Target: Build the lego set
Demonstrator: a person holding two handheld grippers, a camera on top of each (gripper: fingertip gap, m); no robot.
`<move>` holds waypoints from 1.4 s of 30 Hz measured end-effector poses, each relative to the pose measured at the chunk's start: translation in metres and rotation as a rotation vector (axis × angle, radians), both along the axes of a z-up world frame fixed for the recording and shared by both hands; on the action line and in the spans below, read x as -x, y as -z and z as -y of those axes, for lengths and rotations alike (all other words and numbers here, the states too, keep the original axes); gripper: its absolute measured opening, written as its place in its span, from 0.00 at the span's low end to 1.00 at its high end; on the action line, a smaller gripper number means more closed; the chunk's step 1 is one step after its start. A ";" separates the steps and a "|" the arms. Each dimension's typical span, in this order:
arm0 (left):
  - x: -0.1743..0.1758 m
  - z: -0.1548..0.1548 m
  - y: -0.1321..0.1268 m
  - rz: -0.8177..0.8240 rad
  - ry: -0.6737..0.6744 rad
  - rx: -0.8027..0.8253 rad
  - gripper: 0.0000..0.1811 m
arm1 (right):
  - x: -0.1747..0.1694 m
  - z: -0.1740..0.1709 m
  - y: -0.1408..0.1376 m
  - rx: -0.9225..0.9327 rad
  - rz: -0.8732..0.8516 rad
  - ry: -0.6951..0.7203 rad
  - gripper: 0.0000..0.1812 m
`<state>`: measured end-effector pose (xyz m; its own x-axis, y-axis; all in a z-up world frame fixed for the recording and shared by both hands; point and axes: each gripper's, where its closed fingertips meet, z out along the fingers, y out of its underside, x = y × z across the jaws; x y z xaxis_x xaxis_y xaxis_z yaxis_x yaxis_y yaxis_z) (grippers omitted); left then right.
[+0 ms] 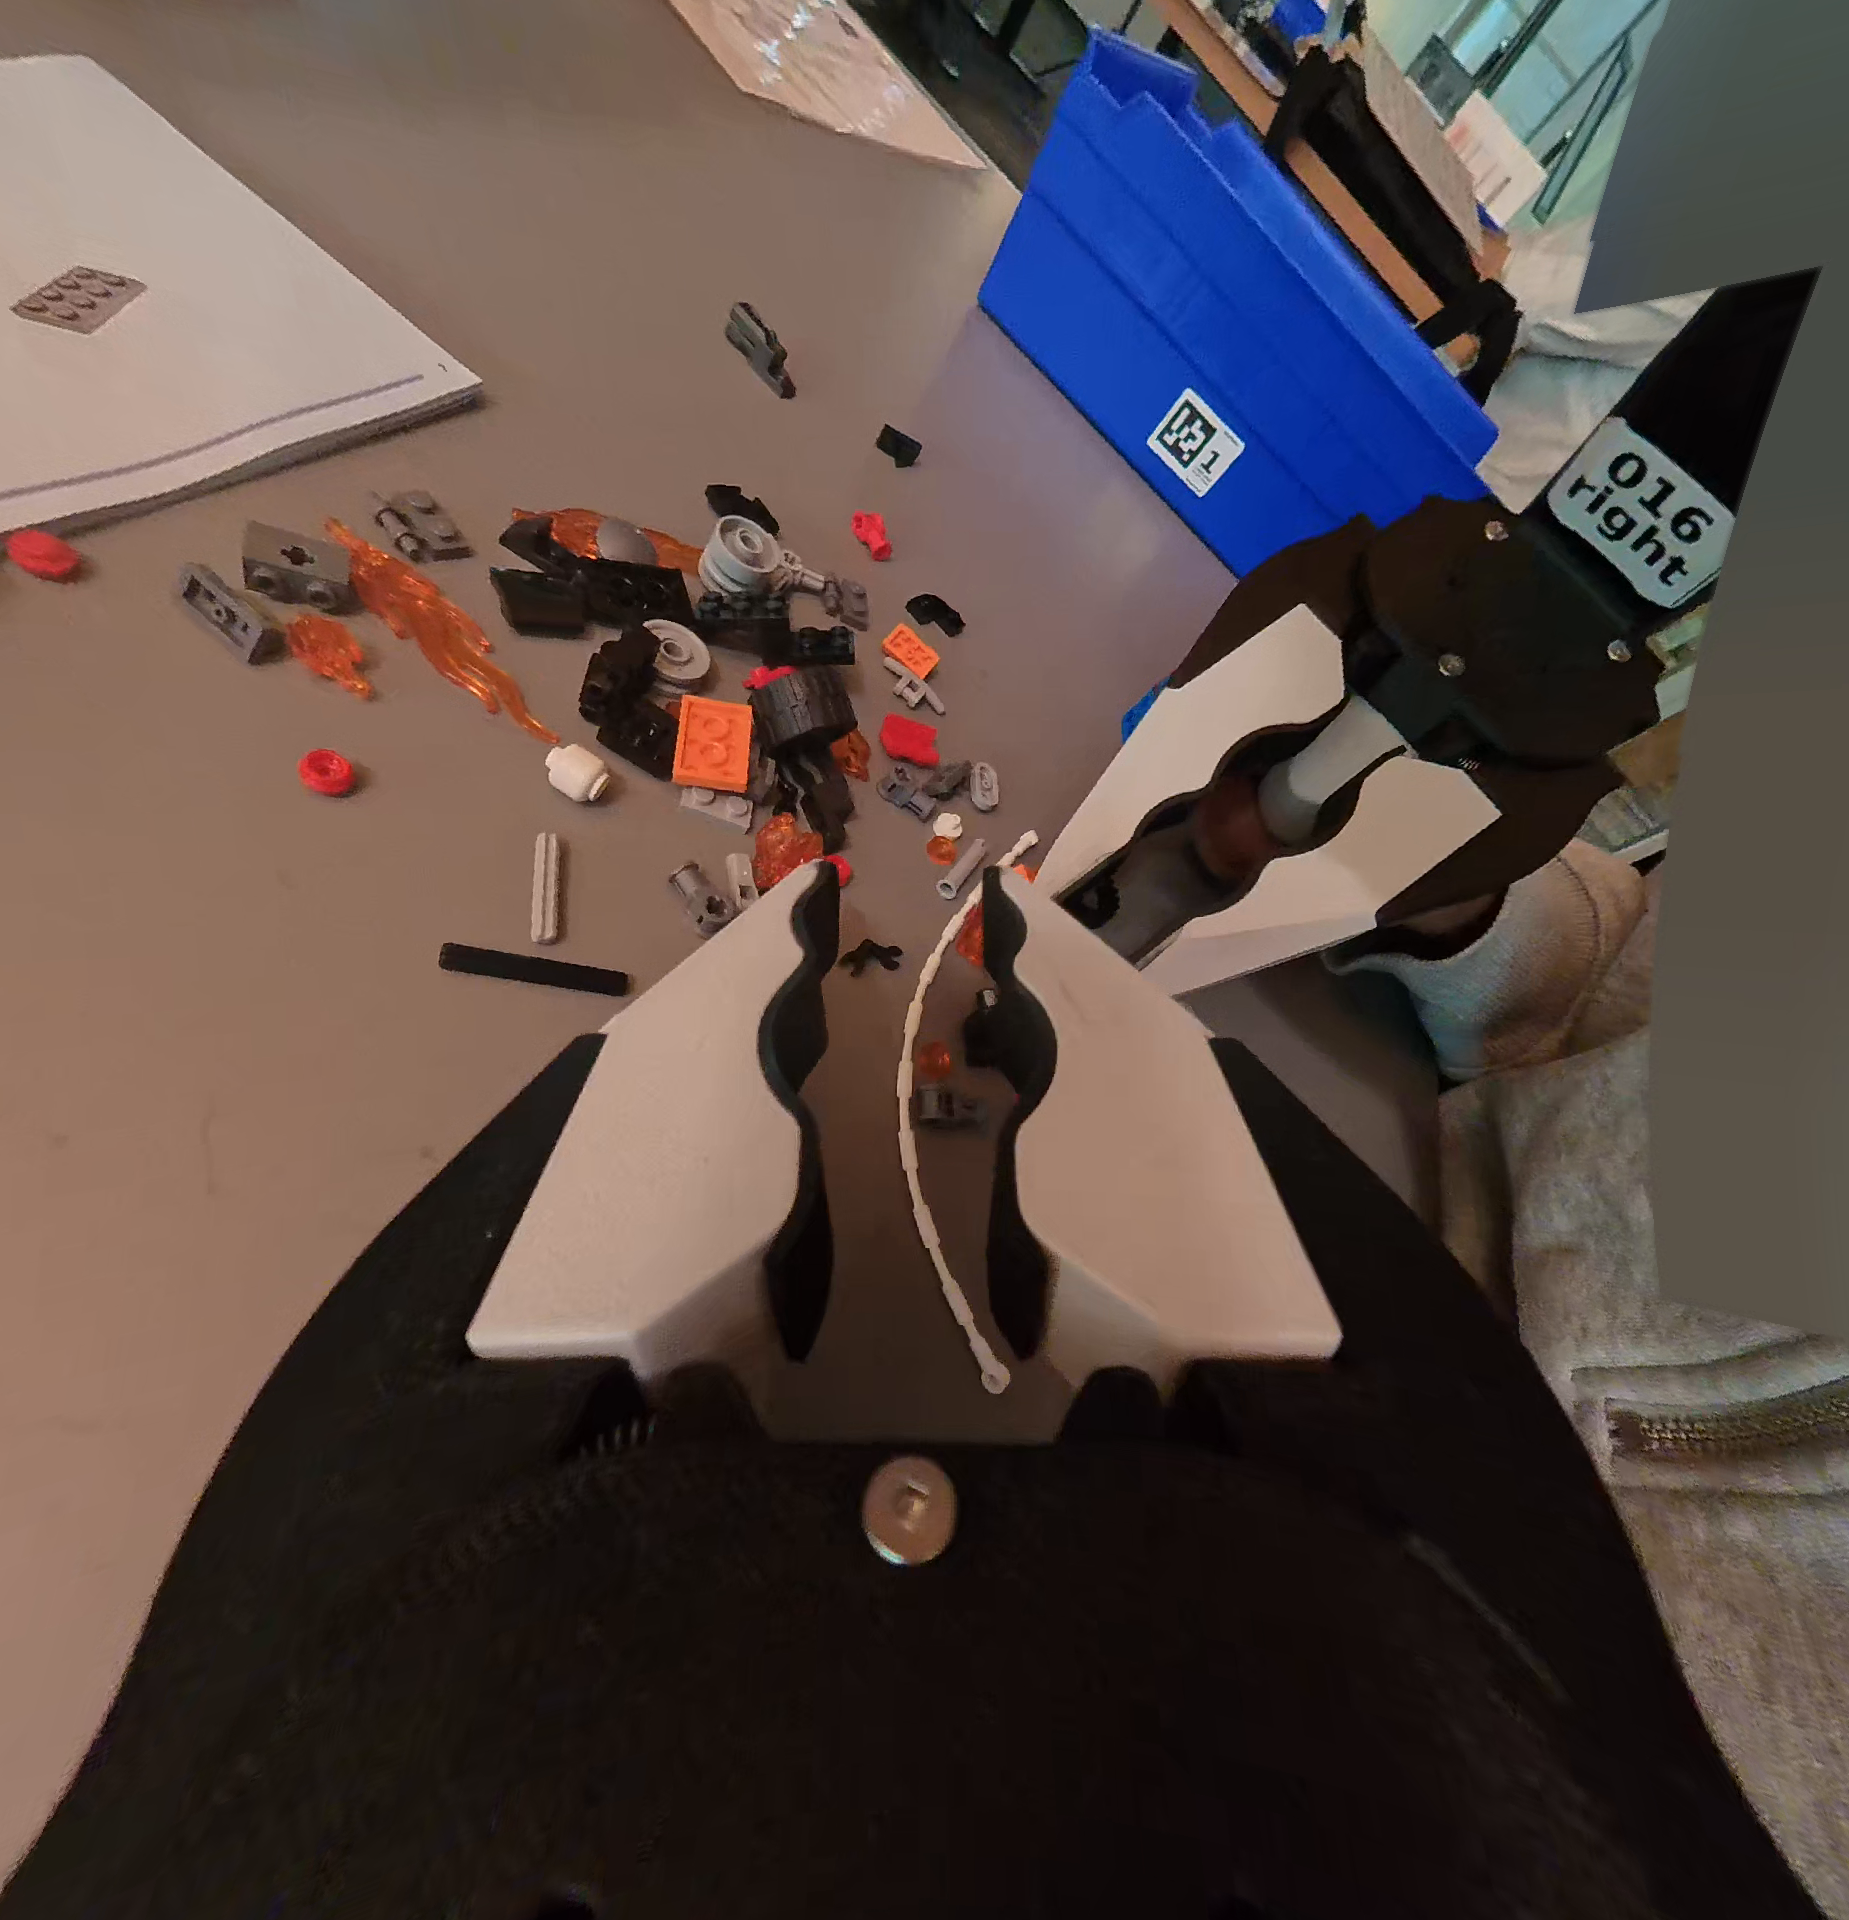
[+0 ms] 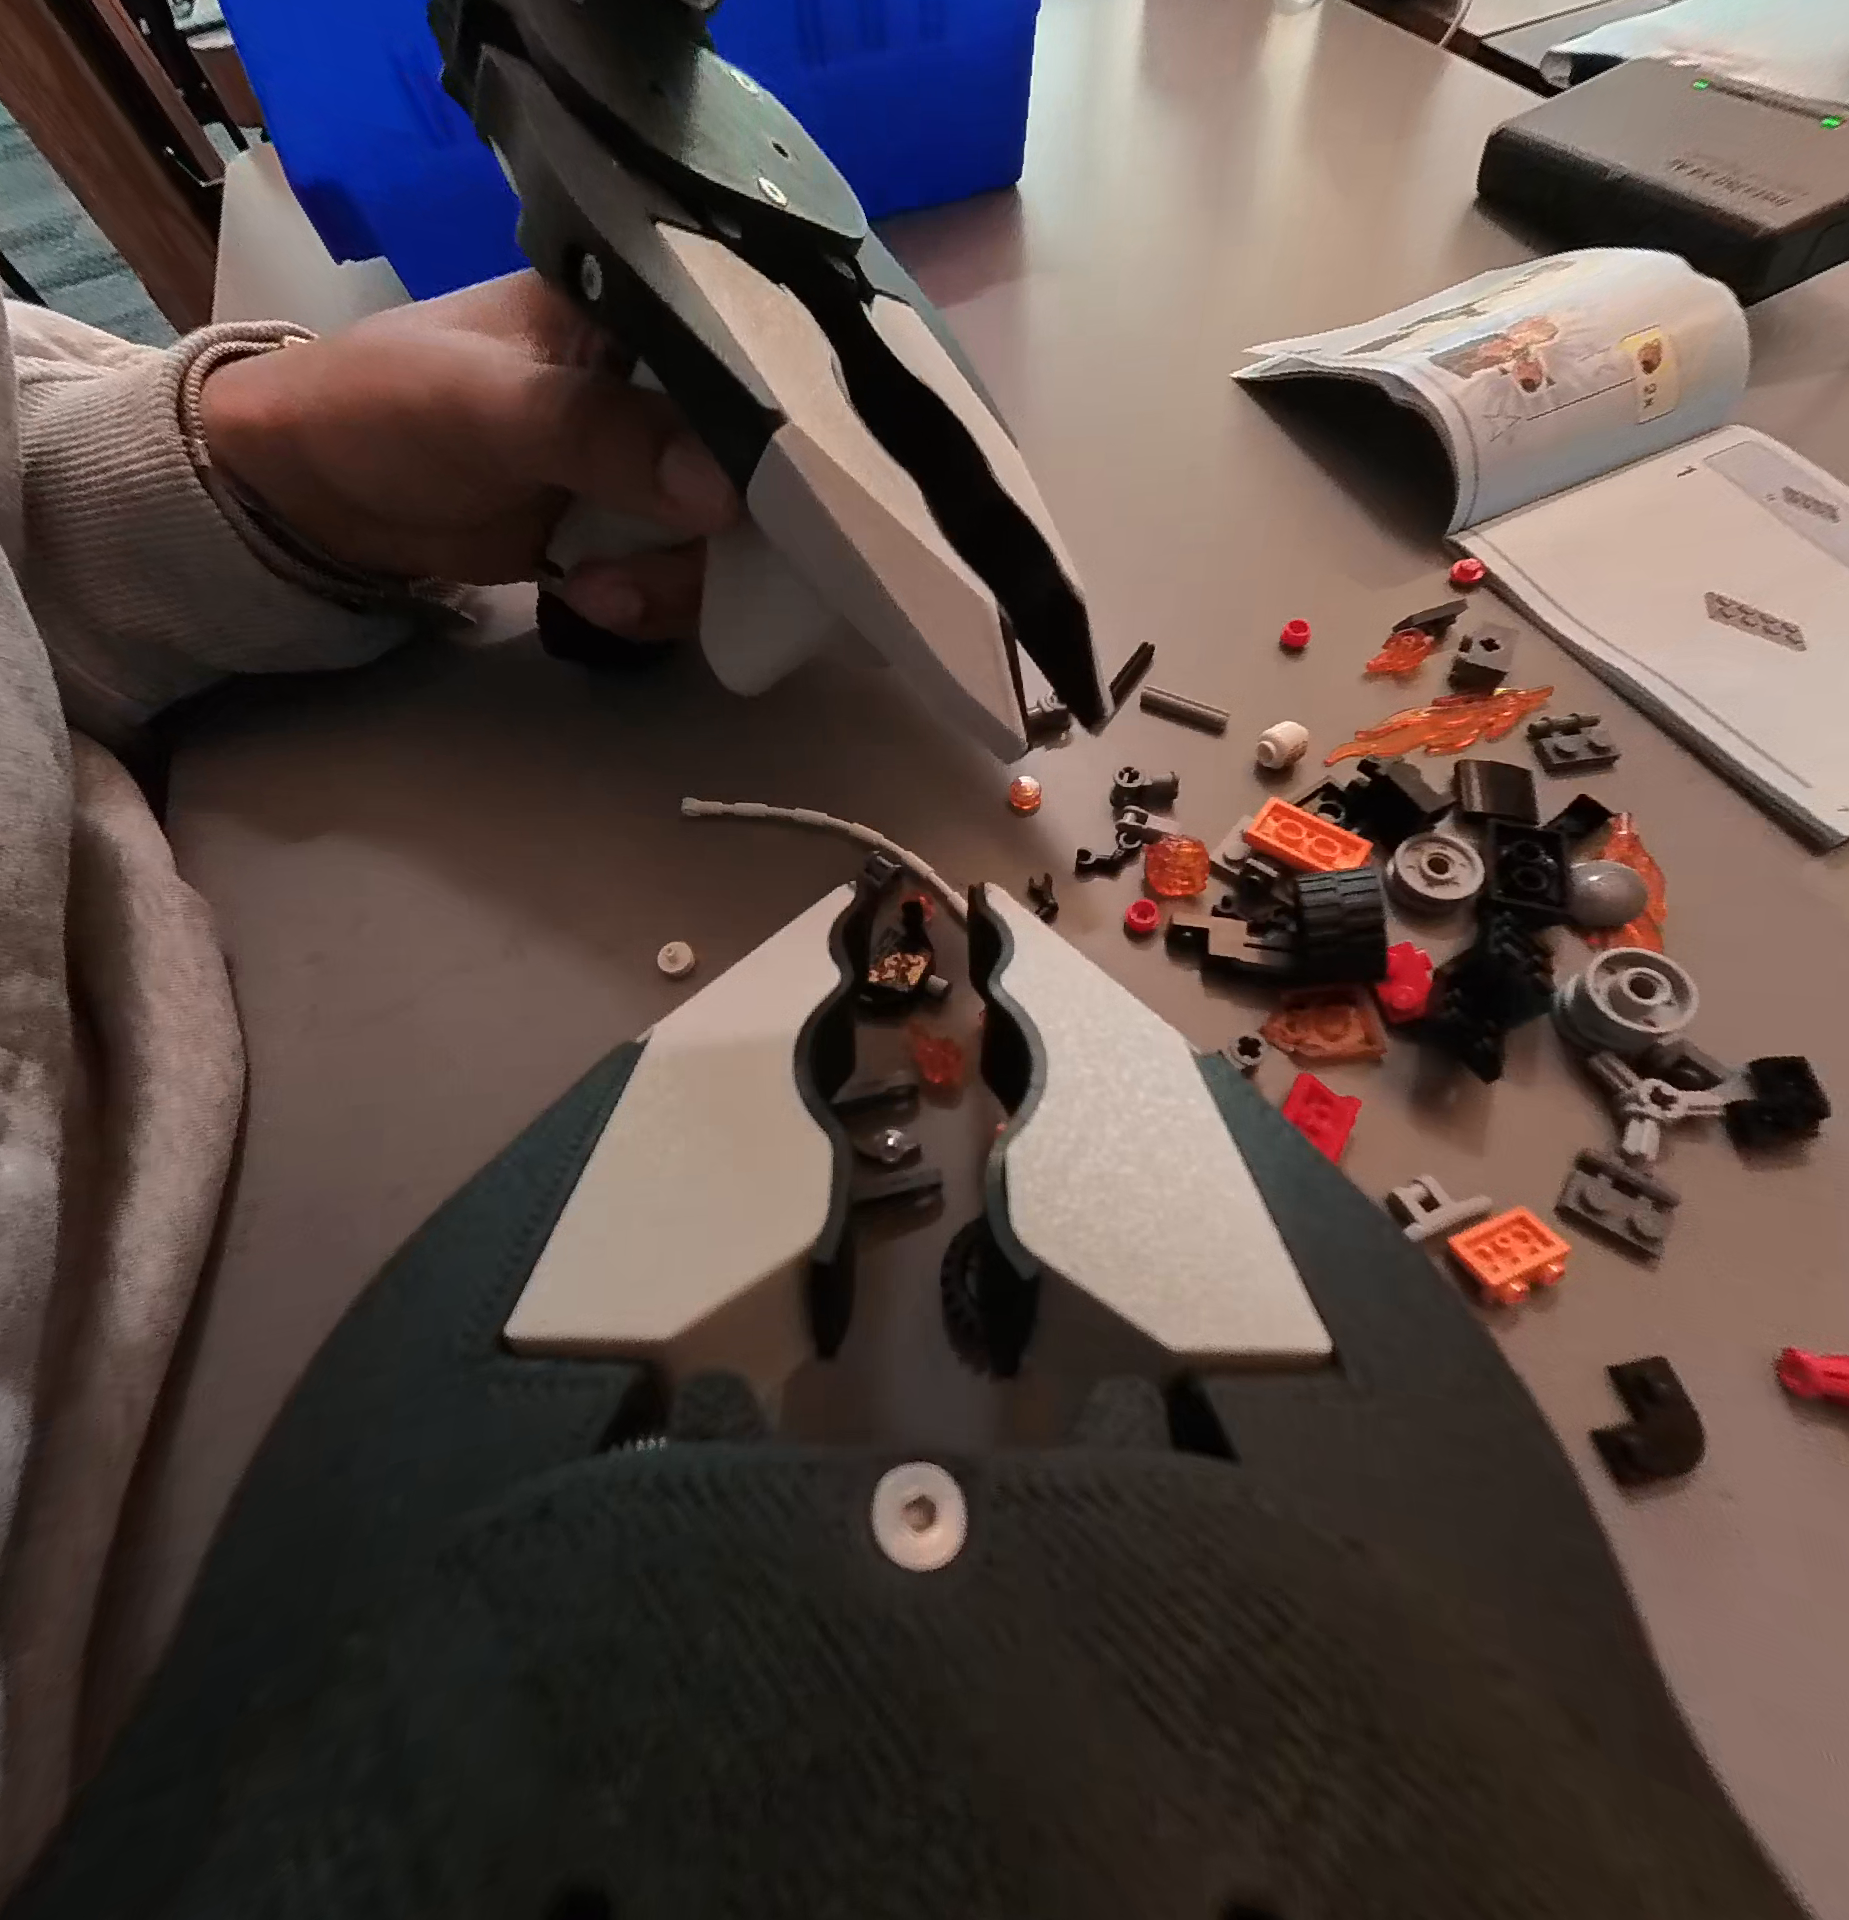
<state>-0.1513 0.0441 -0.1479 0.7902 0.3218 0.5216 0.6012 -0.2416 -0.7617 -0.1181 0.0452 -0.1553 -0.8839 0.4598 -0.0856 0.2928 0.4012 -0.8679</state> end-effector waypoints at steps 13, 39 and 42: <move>0.002 0.003 -0.023 -0.023 -0.018 -0.109 0.12 | 0.000 0.001 0.003 -0.029 -0.006 -0.001 0.11; 0.008 0.014 -0.046 -0.282 -0.083 -0.112 0.00 | -0.001 -0.010 0.001 -0.044 -0.053 0.125 0.18; 0.007 0.014 -0.047 -0.287 -0.086 -0.117 0.00 | 0.000 -0.010 0.005 -0.070 -0.050 0.139 0.18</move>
